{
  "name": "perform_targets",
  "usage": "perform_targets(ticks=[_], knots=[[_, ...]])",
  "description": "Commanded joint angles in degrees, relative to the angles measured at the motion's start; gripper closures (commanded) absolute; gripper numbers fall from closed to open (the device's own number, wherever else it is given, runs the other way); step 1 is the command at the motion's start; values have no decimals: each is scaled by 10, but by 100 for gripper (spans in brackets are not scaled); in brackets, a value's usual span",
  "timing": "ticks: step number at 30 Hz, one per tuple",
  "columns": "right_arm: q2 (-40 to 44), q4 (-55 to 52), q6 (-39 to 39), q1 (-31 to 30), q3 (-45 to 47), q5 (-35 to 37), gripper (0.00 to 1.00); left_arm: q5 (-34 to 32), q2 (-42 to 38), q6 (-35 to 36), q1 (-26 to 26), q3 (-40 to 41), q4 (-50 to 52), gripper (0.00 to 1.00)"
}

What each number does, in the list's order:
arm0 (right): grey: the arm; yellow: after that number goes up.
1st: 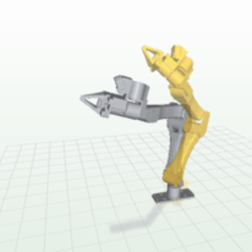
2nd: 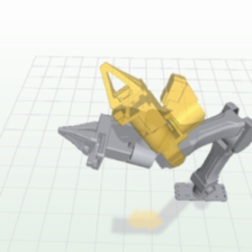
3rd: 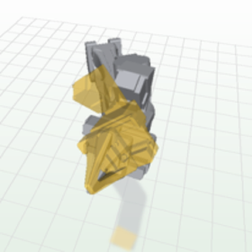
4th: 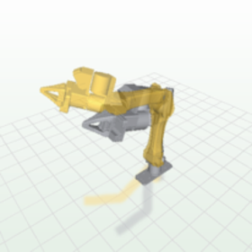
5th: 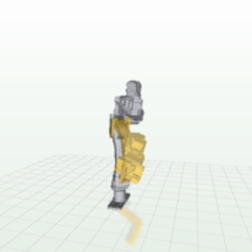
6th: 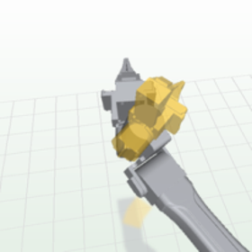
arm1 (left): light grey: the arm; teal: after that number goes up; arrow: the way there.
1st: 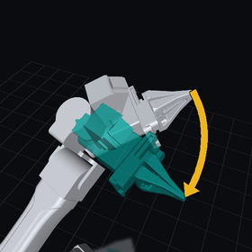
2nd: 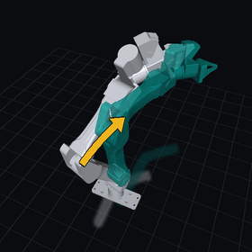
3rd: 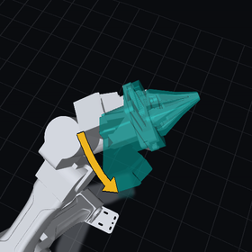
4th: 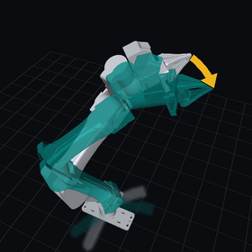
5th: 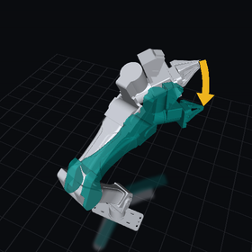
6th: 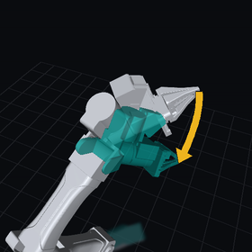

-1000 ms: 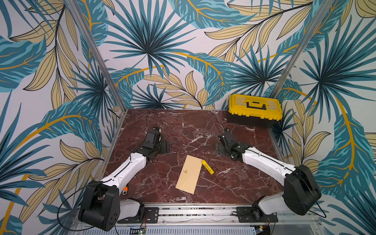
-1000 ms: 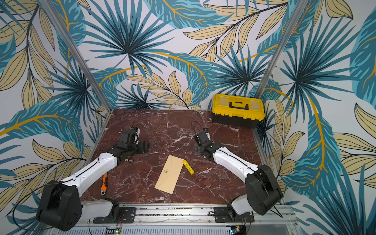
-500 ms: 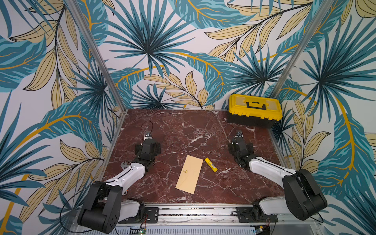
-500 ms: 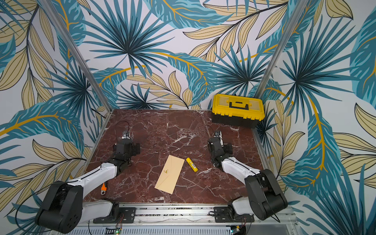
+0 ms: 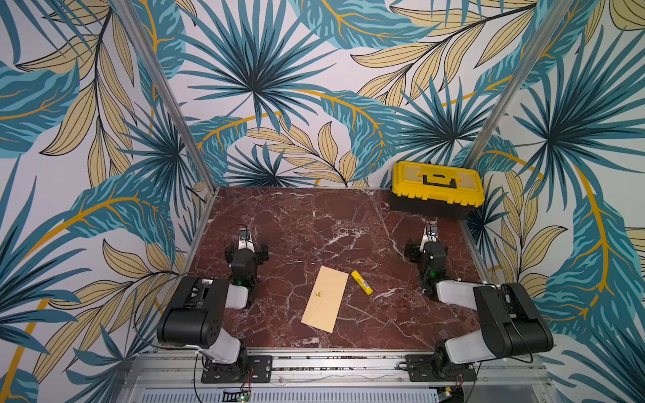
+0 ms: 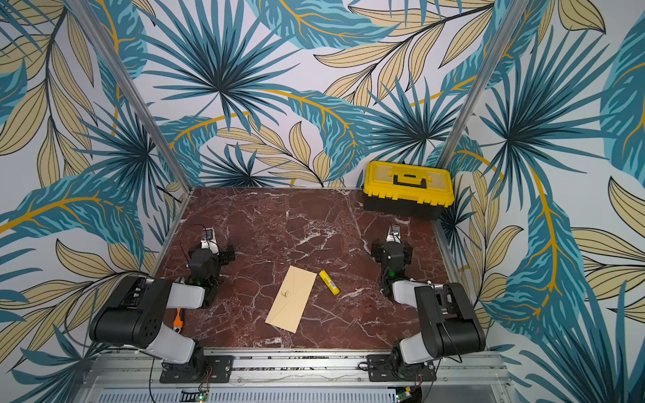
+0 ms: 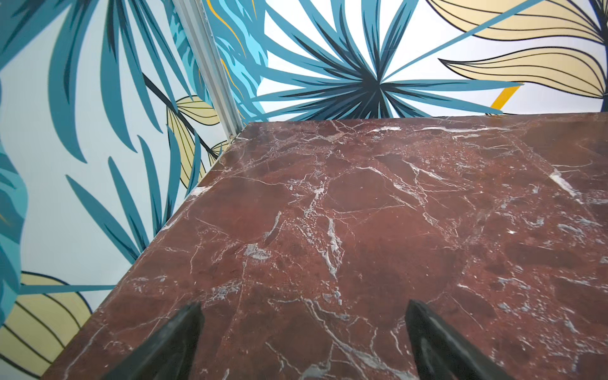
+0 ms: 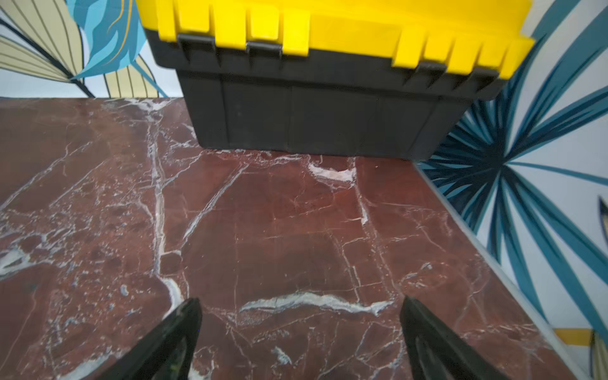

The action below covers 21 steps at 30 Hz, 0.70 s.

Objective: Seal the envelope with a glue stick
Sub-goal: Reset both arms

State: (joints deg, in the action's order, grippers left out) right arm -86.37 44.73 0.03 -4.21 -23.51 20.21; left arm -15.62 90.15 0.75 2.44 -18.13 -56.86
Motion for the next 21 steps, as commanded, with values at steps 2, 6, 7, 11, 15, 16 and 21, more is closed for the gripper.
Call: perform_targets(ticks=[2, 6, 7, 11, 15, 16, 21], knots=[[0, 47, 12, 1, 3, -43, 1, 100, 1, 8, -10, -14, -29, 0], [3, 53, 10, 2, 8, -40, 1, 77, 0, -1, -10, -17, -22, 0], [3, 52, 10, 1, 8, -42, 0, 80, 0, 1, -10, -14, -30, 0], [3, 47, 12, 2, 5, -43, 1, 87, 0, 2, -10, -17, -22, 0], [1, 45, 11, 2, 3, -43, 1, 87, 0, 2, -10, -16, -25, 0], [-1, 45, 10, 2, 2, -42, 1, 87, 0, 2, -10, -16, -25, 0], [2, 45, 12, 2, 3, -45, 0, 86, 0, 2, -10, -16, -25, 0]])
